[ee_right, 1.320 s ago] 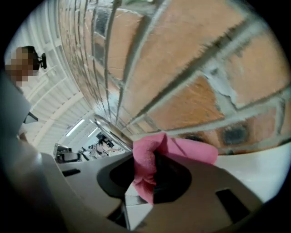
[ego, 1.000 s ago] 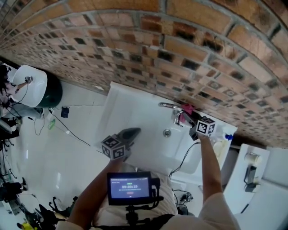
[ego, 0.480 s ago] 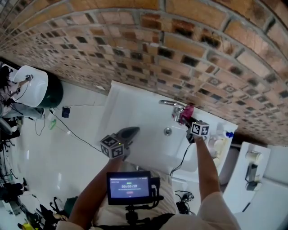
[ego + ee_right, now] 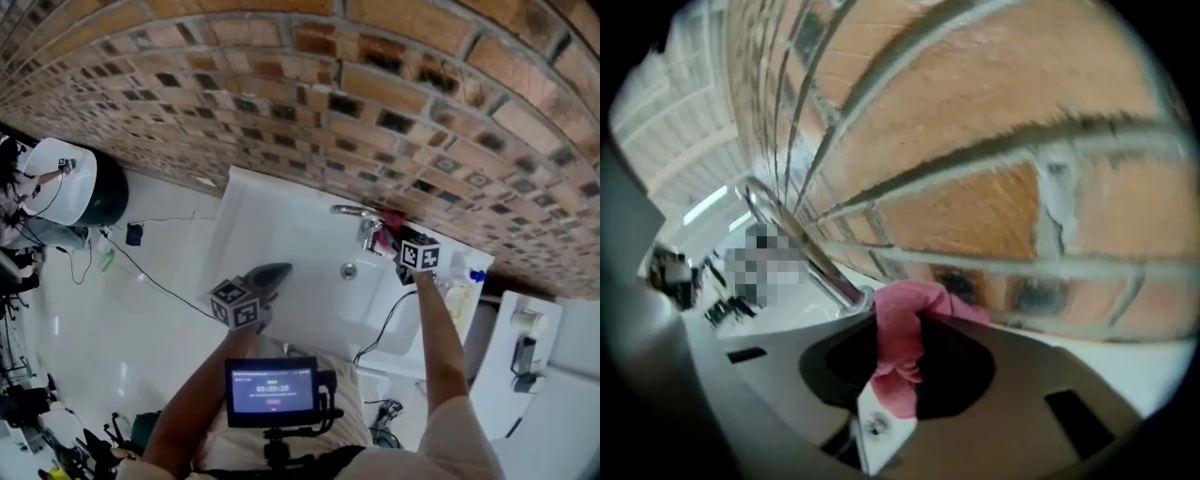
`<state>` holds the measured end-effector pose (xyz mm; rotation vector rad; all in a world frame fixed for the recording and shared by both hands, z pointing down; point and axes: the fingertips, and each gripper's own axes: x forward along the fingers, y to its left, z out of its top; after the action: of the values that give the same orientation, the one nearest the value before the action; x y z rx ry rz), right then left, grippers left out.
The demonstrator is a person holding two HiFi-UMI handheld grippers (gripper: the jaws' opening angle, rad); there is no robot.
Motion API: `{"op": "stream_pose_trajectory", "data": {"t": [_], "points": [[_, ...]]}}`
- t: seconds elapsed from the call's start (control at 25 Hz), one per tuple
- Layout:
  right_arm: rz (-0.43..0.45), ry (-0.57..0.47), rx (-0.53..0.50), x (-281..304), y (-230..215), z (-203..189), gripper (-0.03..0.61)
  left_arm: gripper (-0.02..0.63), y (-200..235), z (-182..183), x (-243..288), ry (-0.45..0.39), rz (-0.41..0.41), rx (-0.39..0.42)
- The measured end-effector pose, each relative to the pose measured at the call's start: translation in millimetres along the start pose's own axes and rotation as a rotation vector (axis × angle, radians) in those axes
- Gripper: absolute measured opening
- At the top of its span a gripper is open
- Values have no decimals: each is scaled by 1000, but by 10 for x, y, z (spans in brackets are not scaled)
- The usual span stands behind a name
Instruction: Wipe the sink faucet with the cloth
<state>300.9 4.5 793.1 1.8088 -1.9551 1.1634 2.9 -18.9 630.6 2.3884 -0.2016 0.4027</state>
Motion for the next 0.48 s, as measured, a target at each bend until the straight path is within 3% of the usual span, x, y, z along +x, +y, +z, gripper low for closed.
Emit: {"op": "stream_pose_trajectory", "data": {"t": [0.12, 0.2, 0.28, 0.48], "points": [[-139, 89, -566, 77, 38, 54, 97, 6, -20, -11, 4, 3, -4, 0], [-185, 138, -862, 117, 124, 94, 96, 6, -15, -24, -24, 4, 1, -1], [-200, 142, -956, 136, 117, 144, 97, 6, 27, -28, -69, -2, 10, -3], [-159, 27, -944, 61, 215, 346, 97, 6, 131, -35, -198, -24, 42, -26]]}}
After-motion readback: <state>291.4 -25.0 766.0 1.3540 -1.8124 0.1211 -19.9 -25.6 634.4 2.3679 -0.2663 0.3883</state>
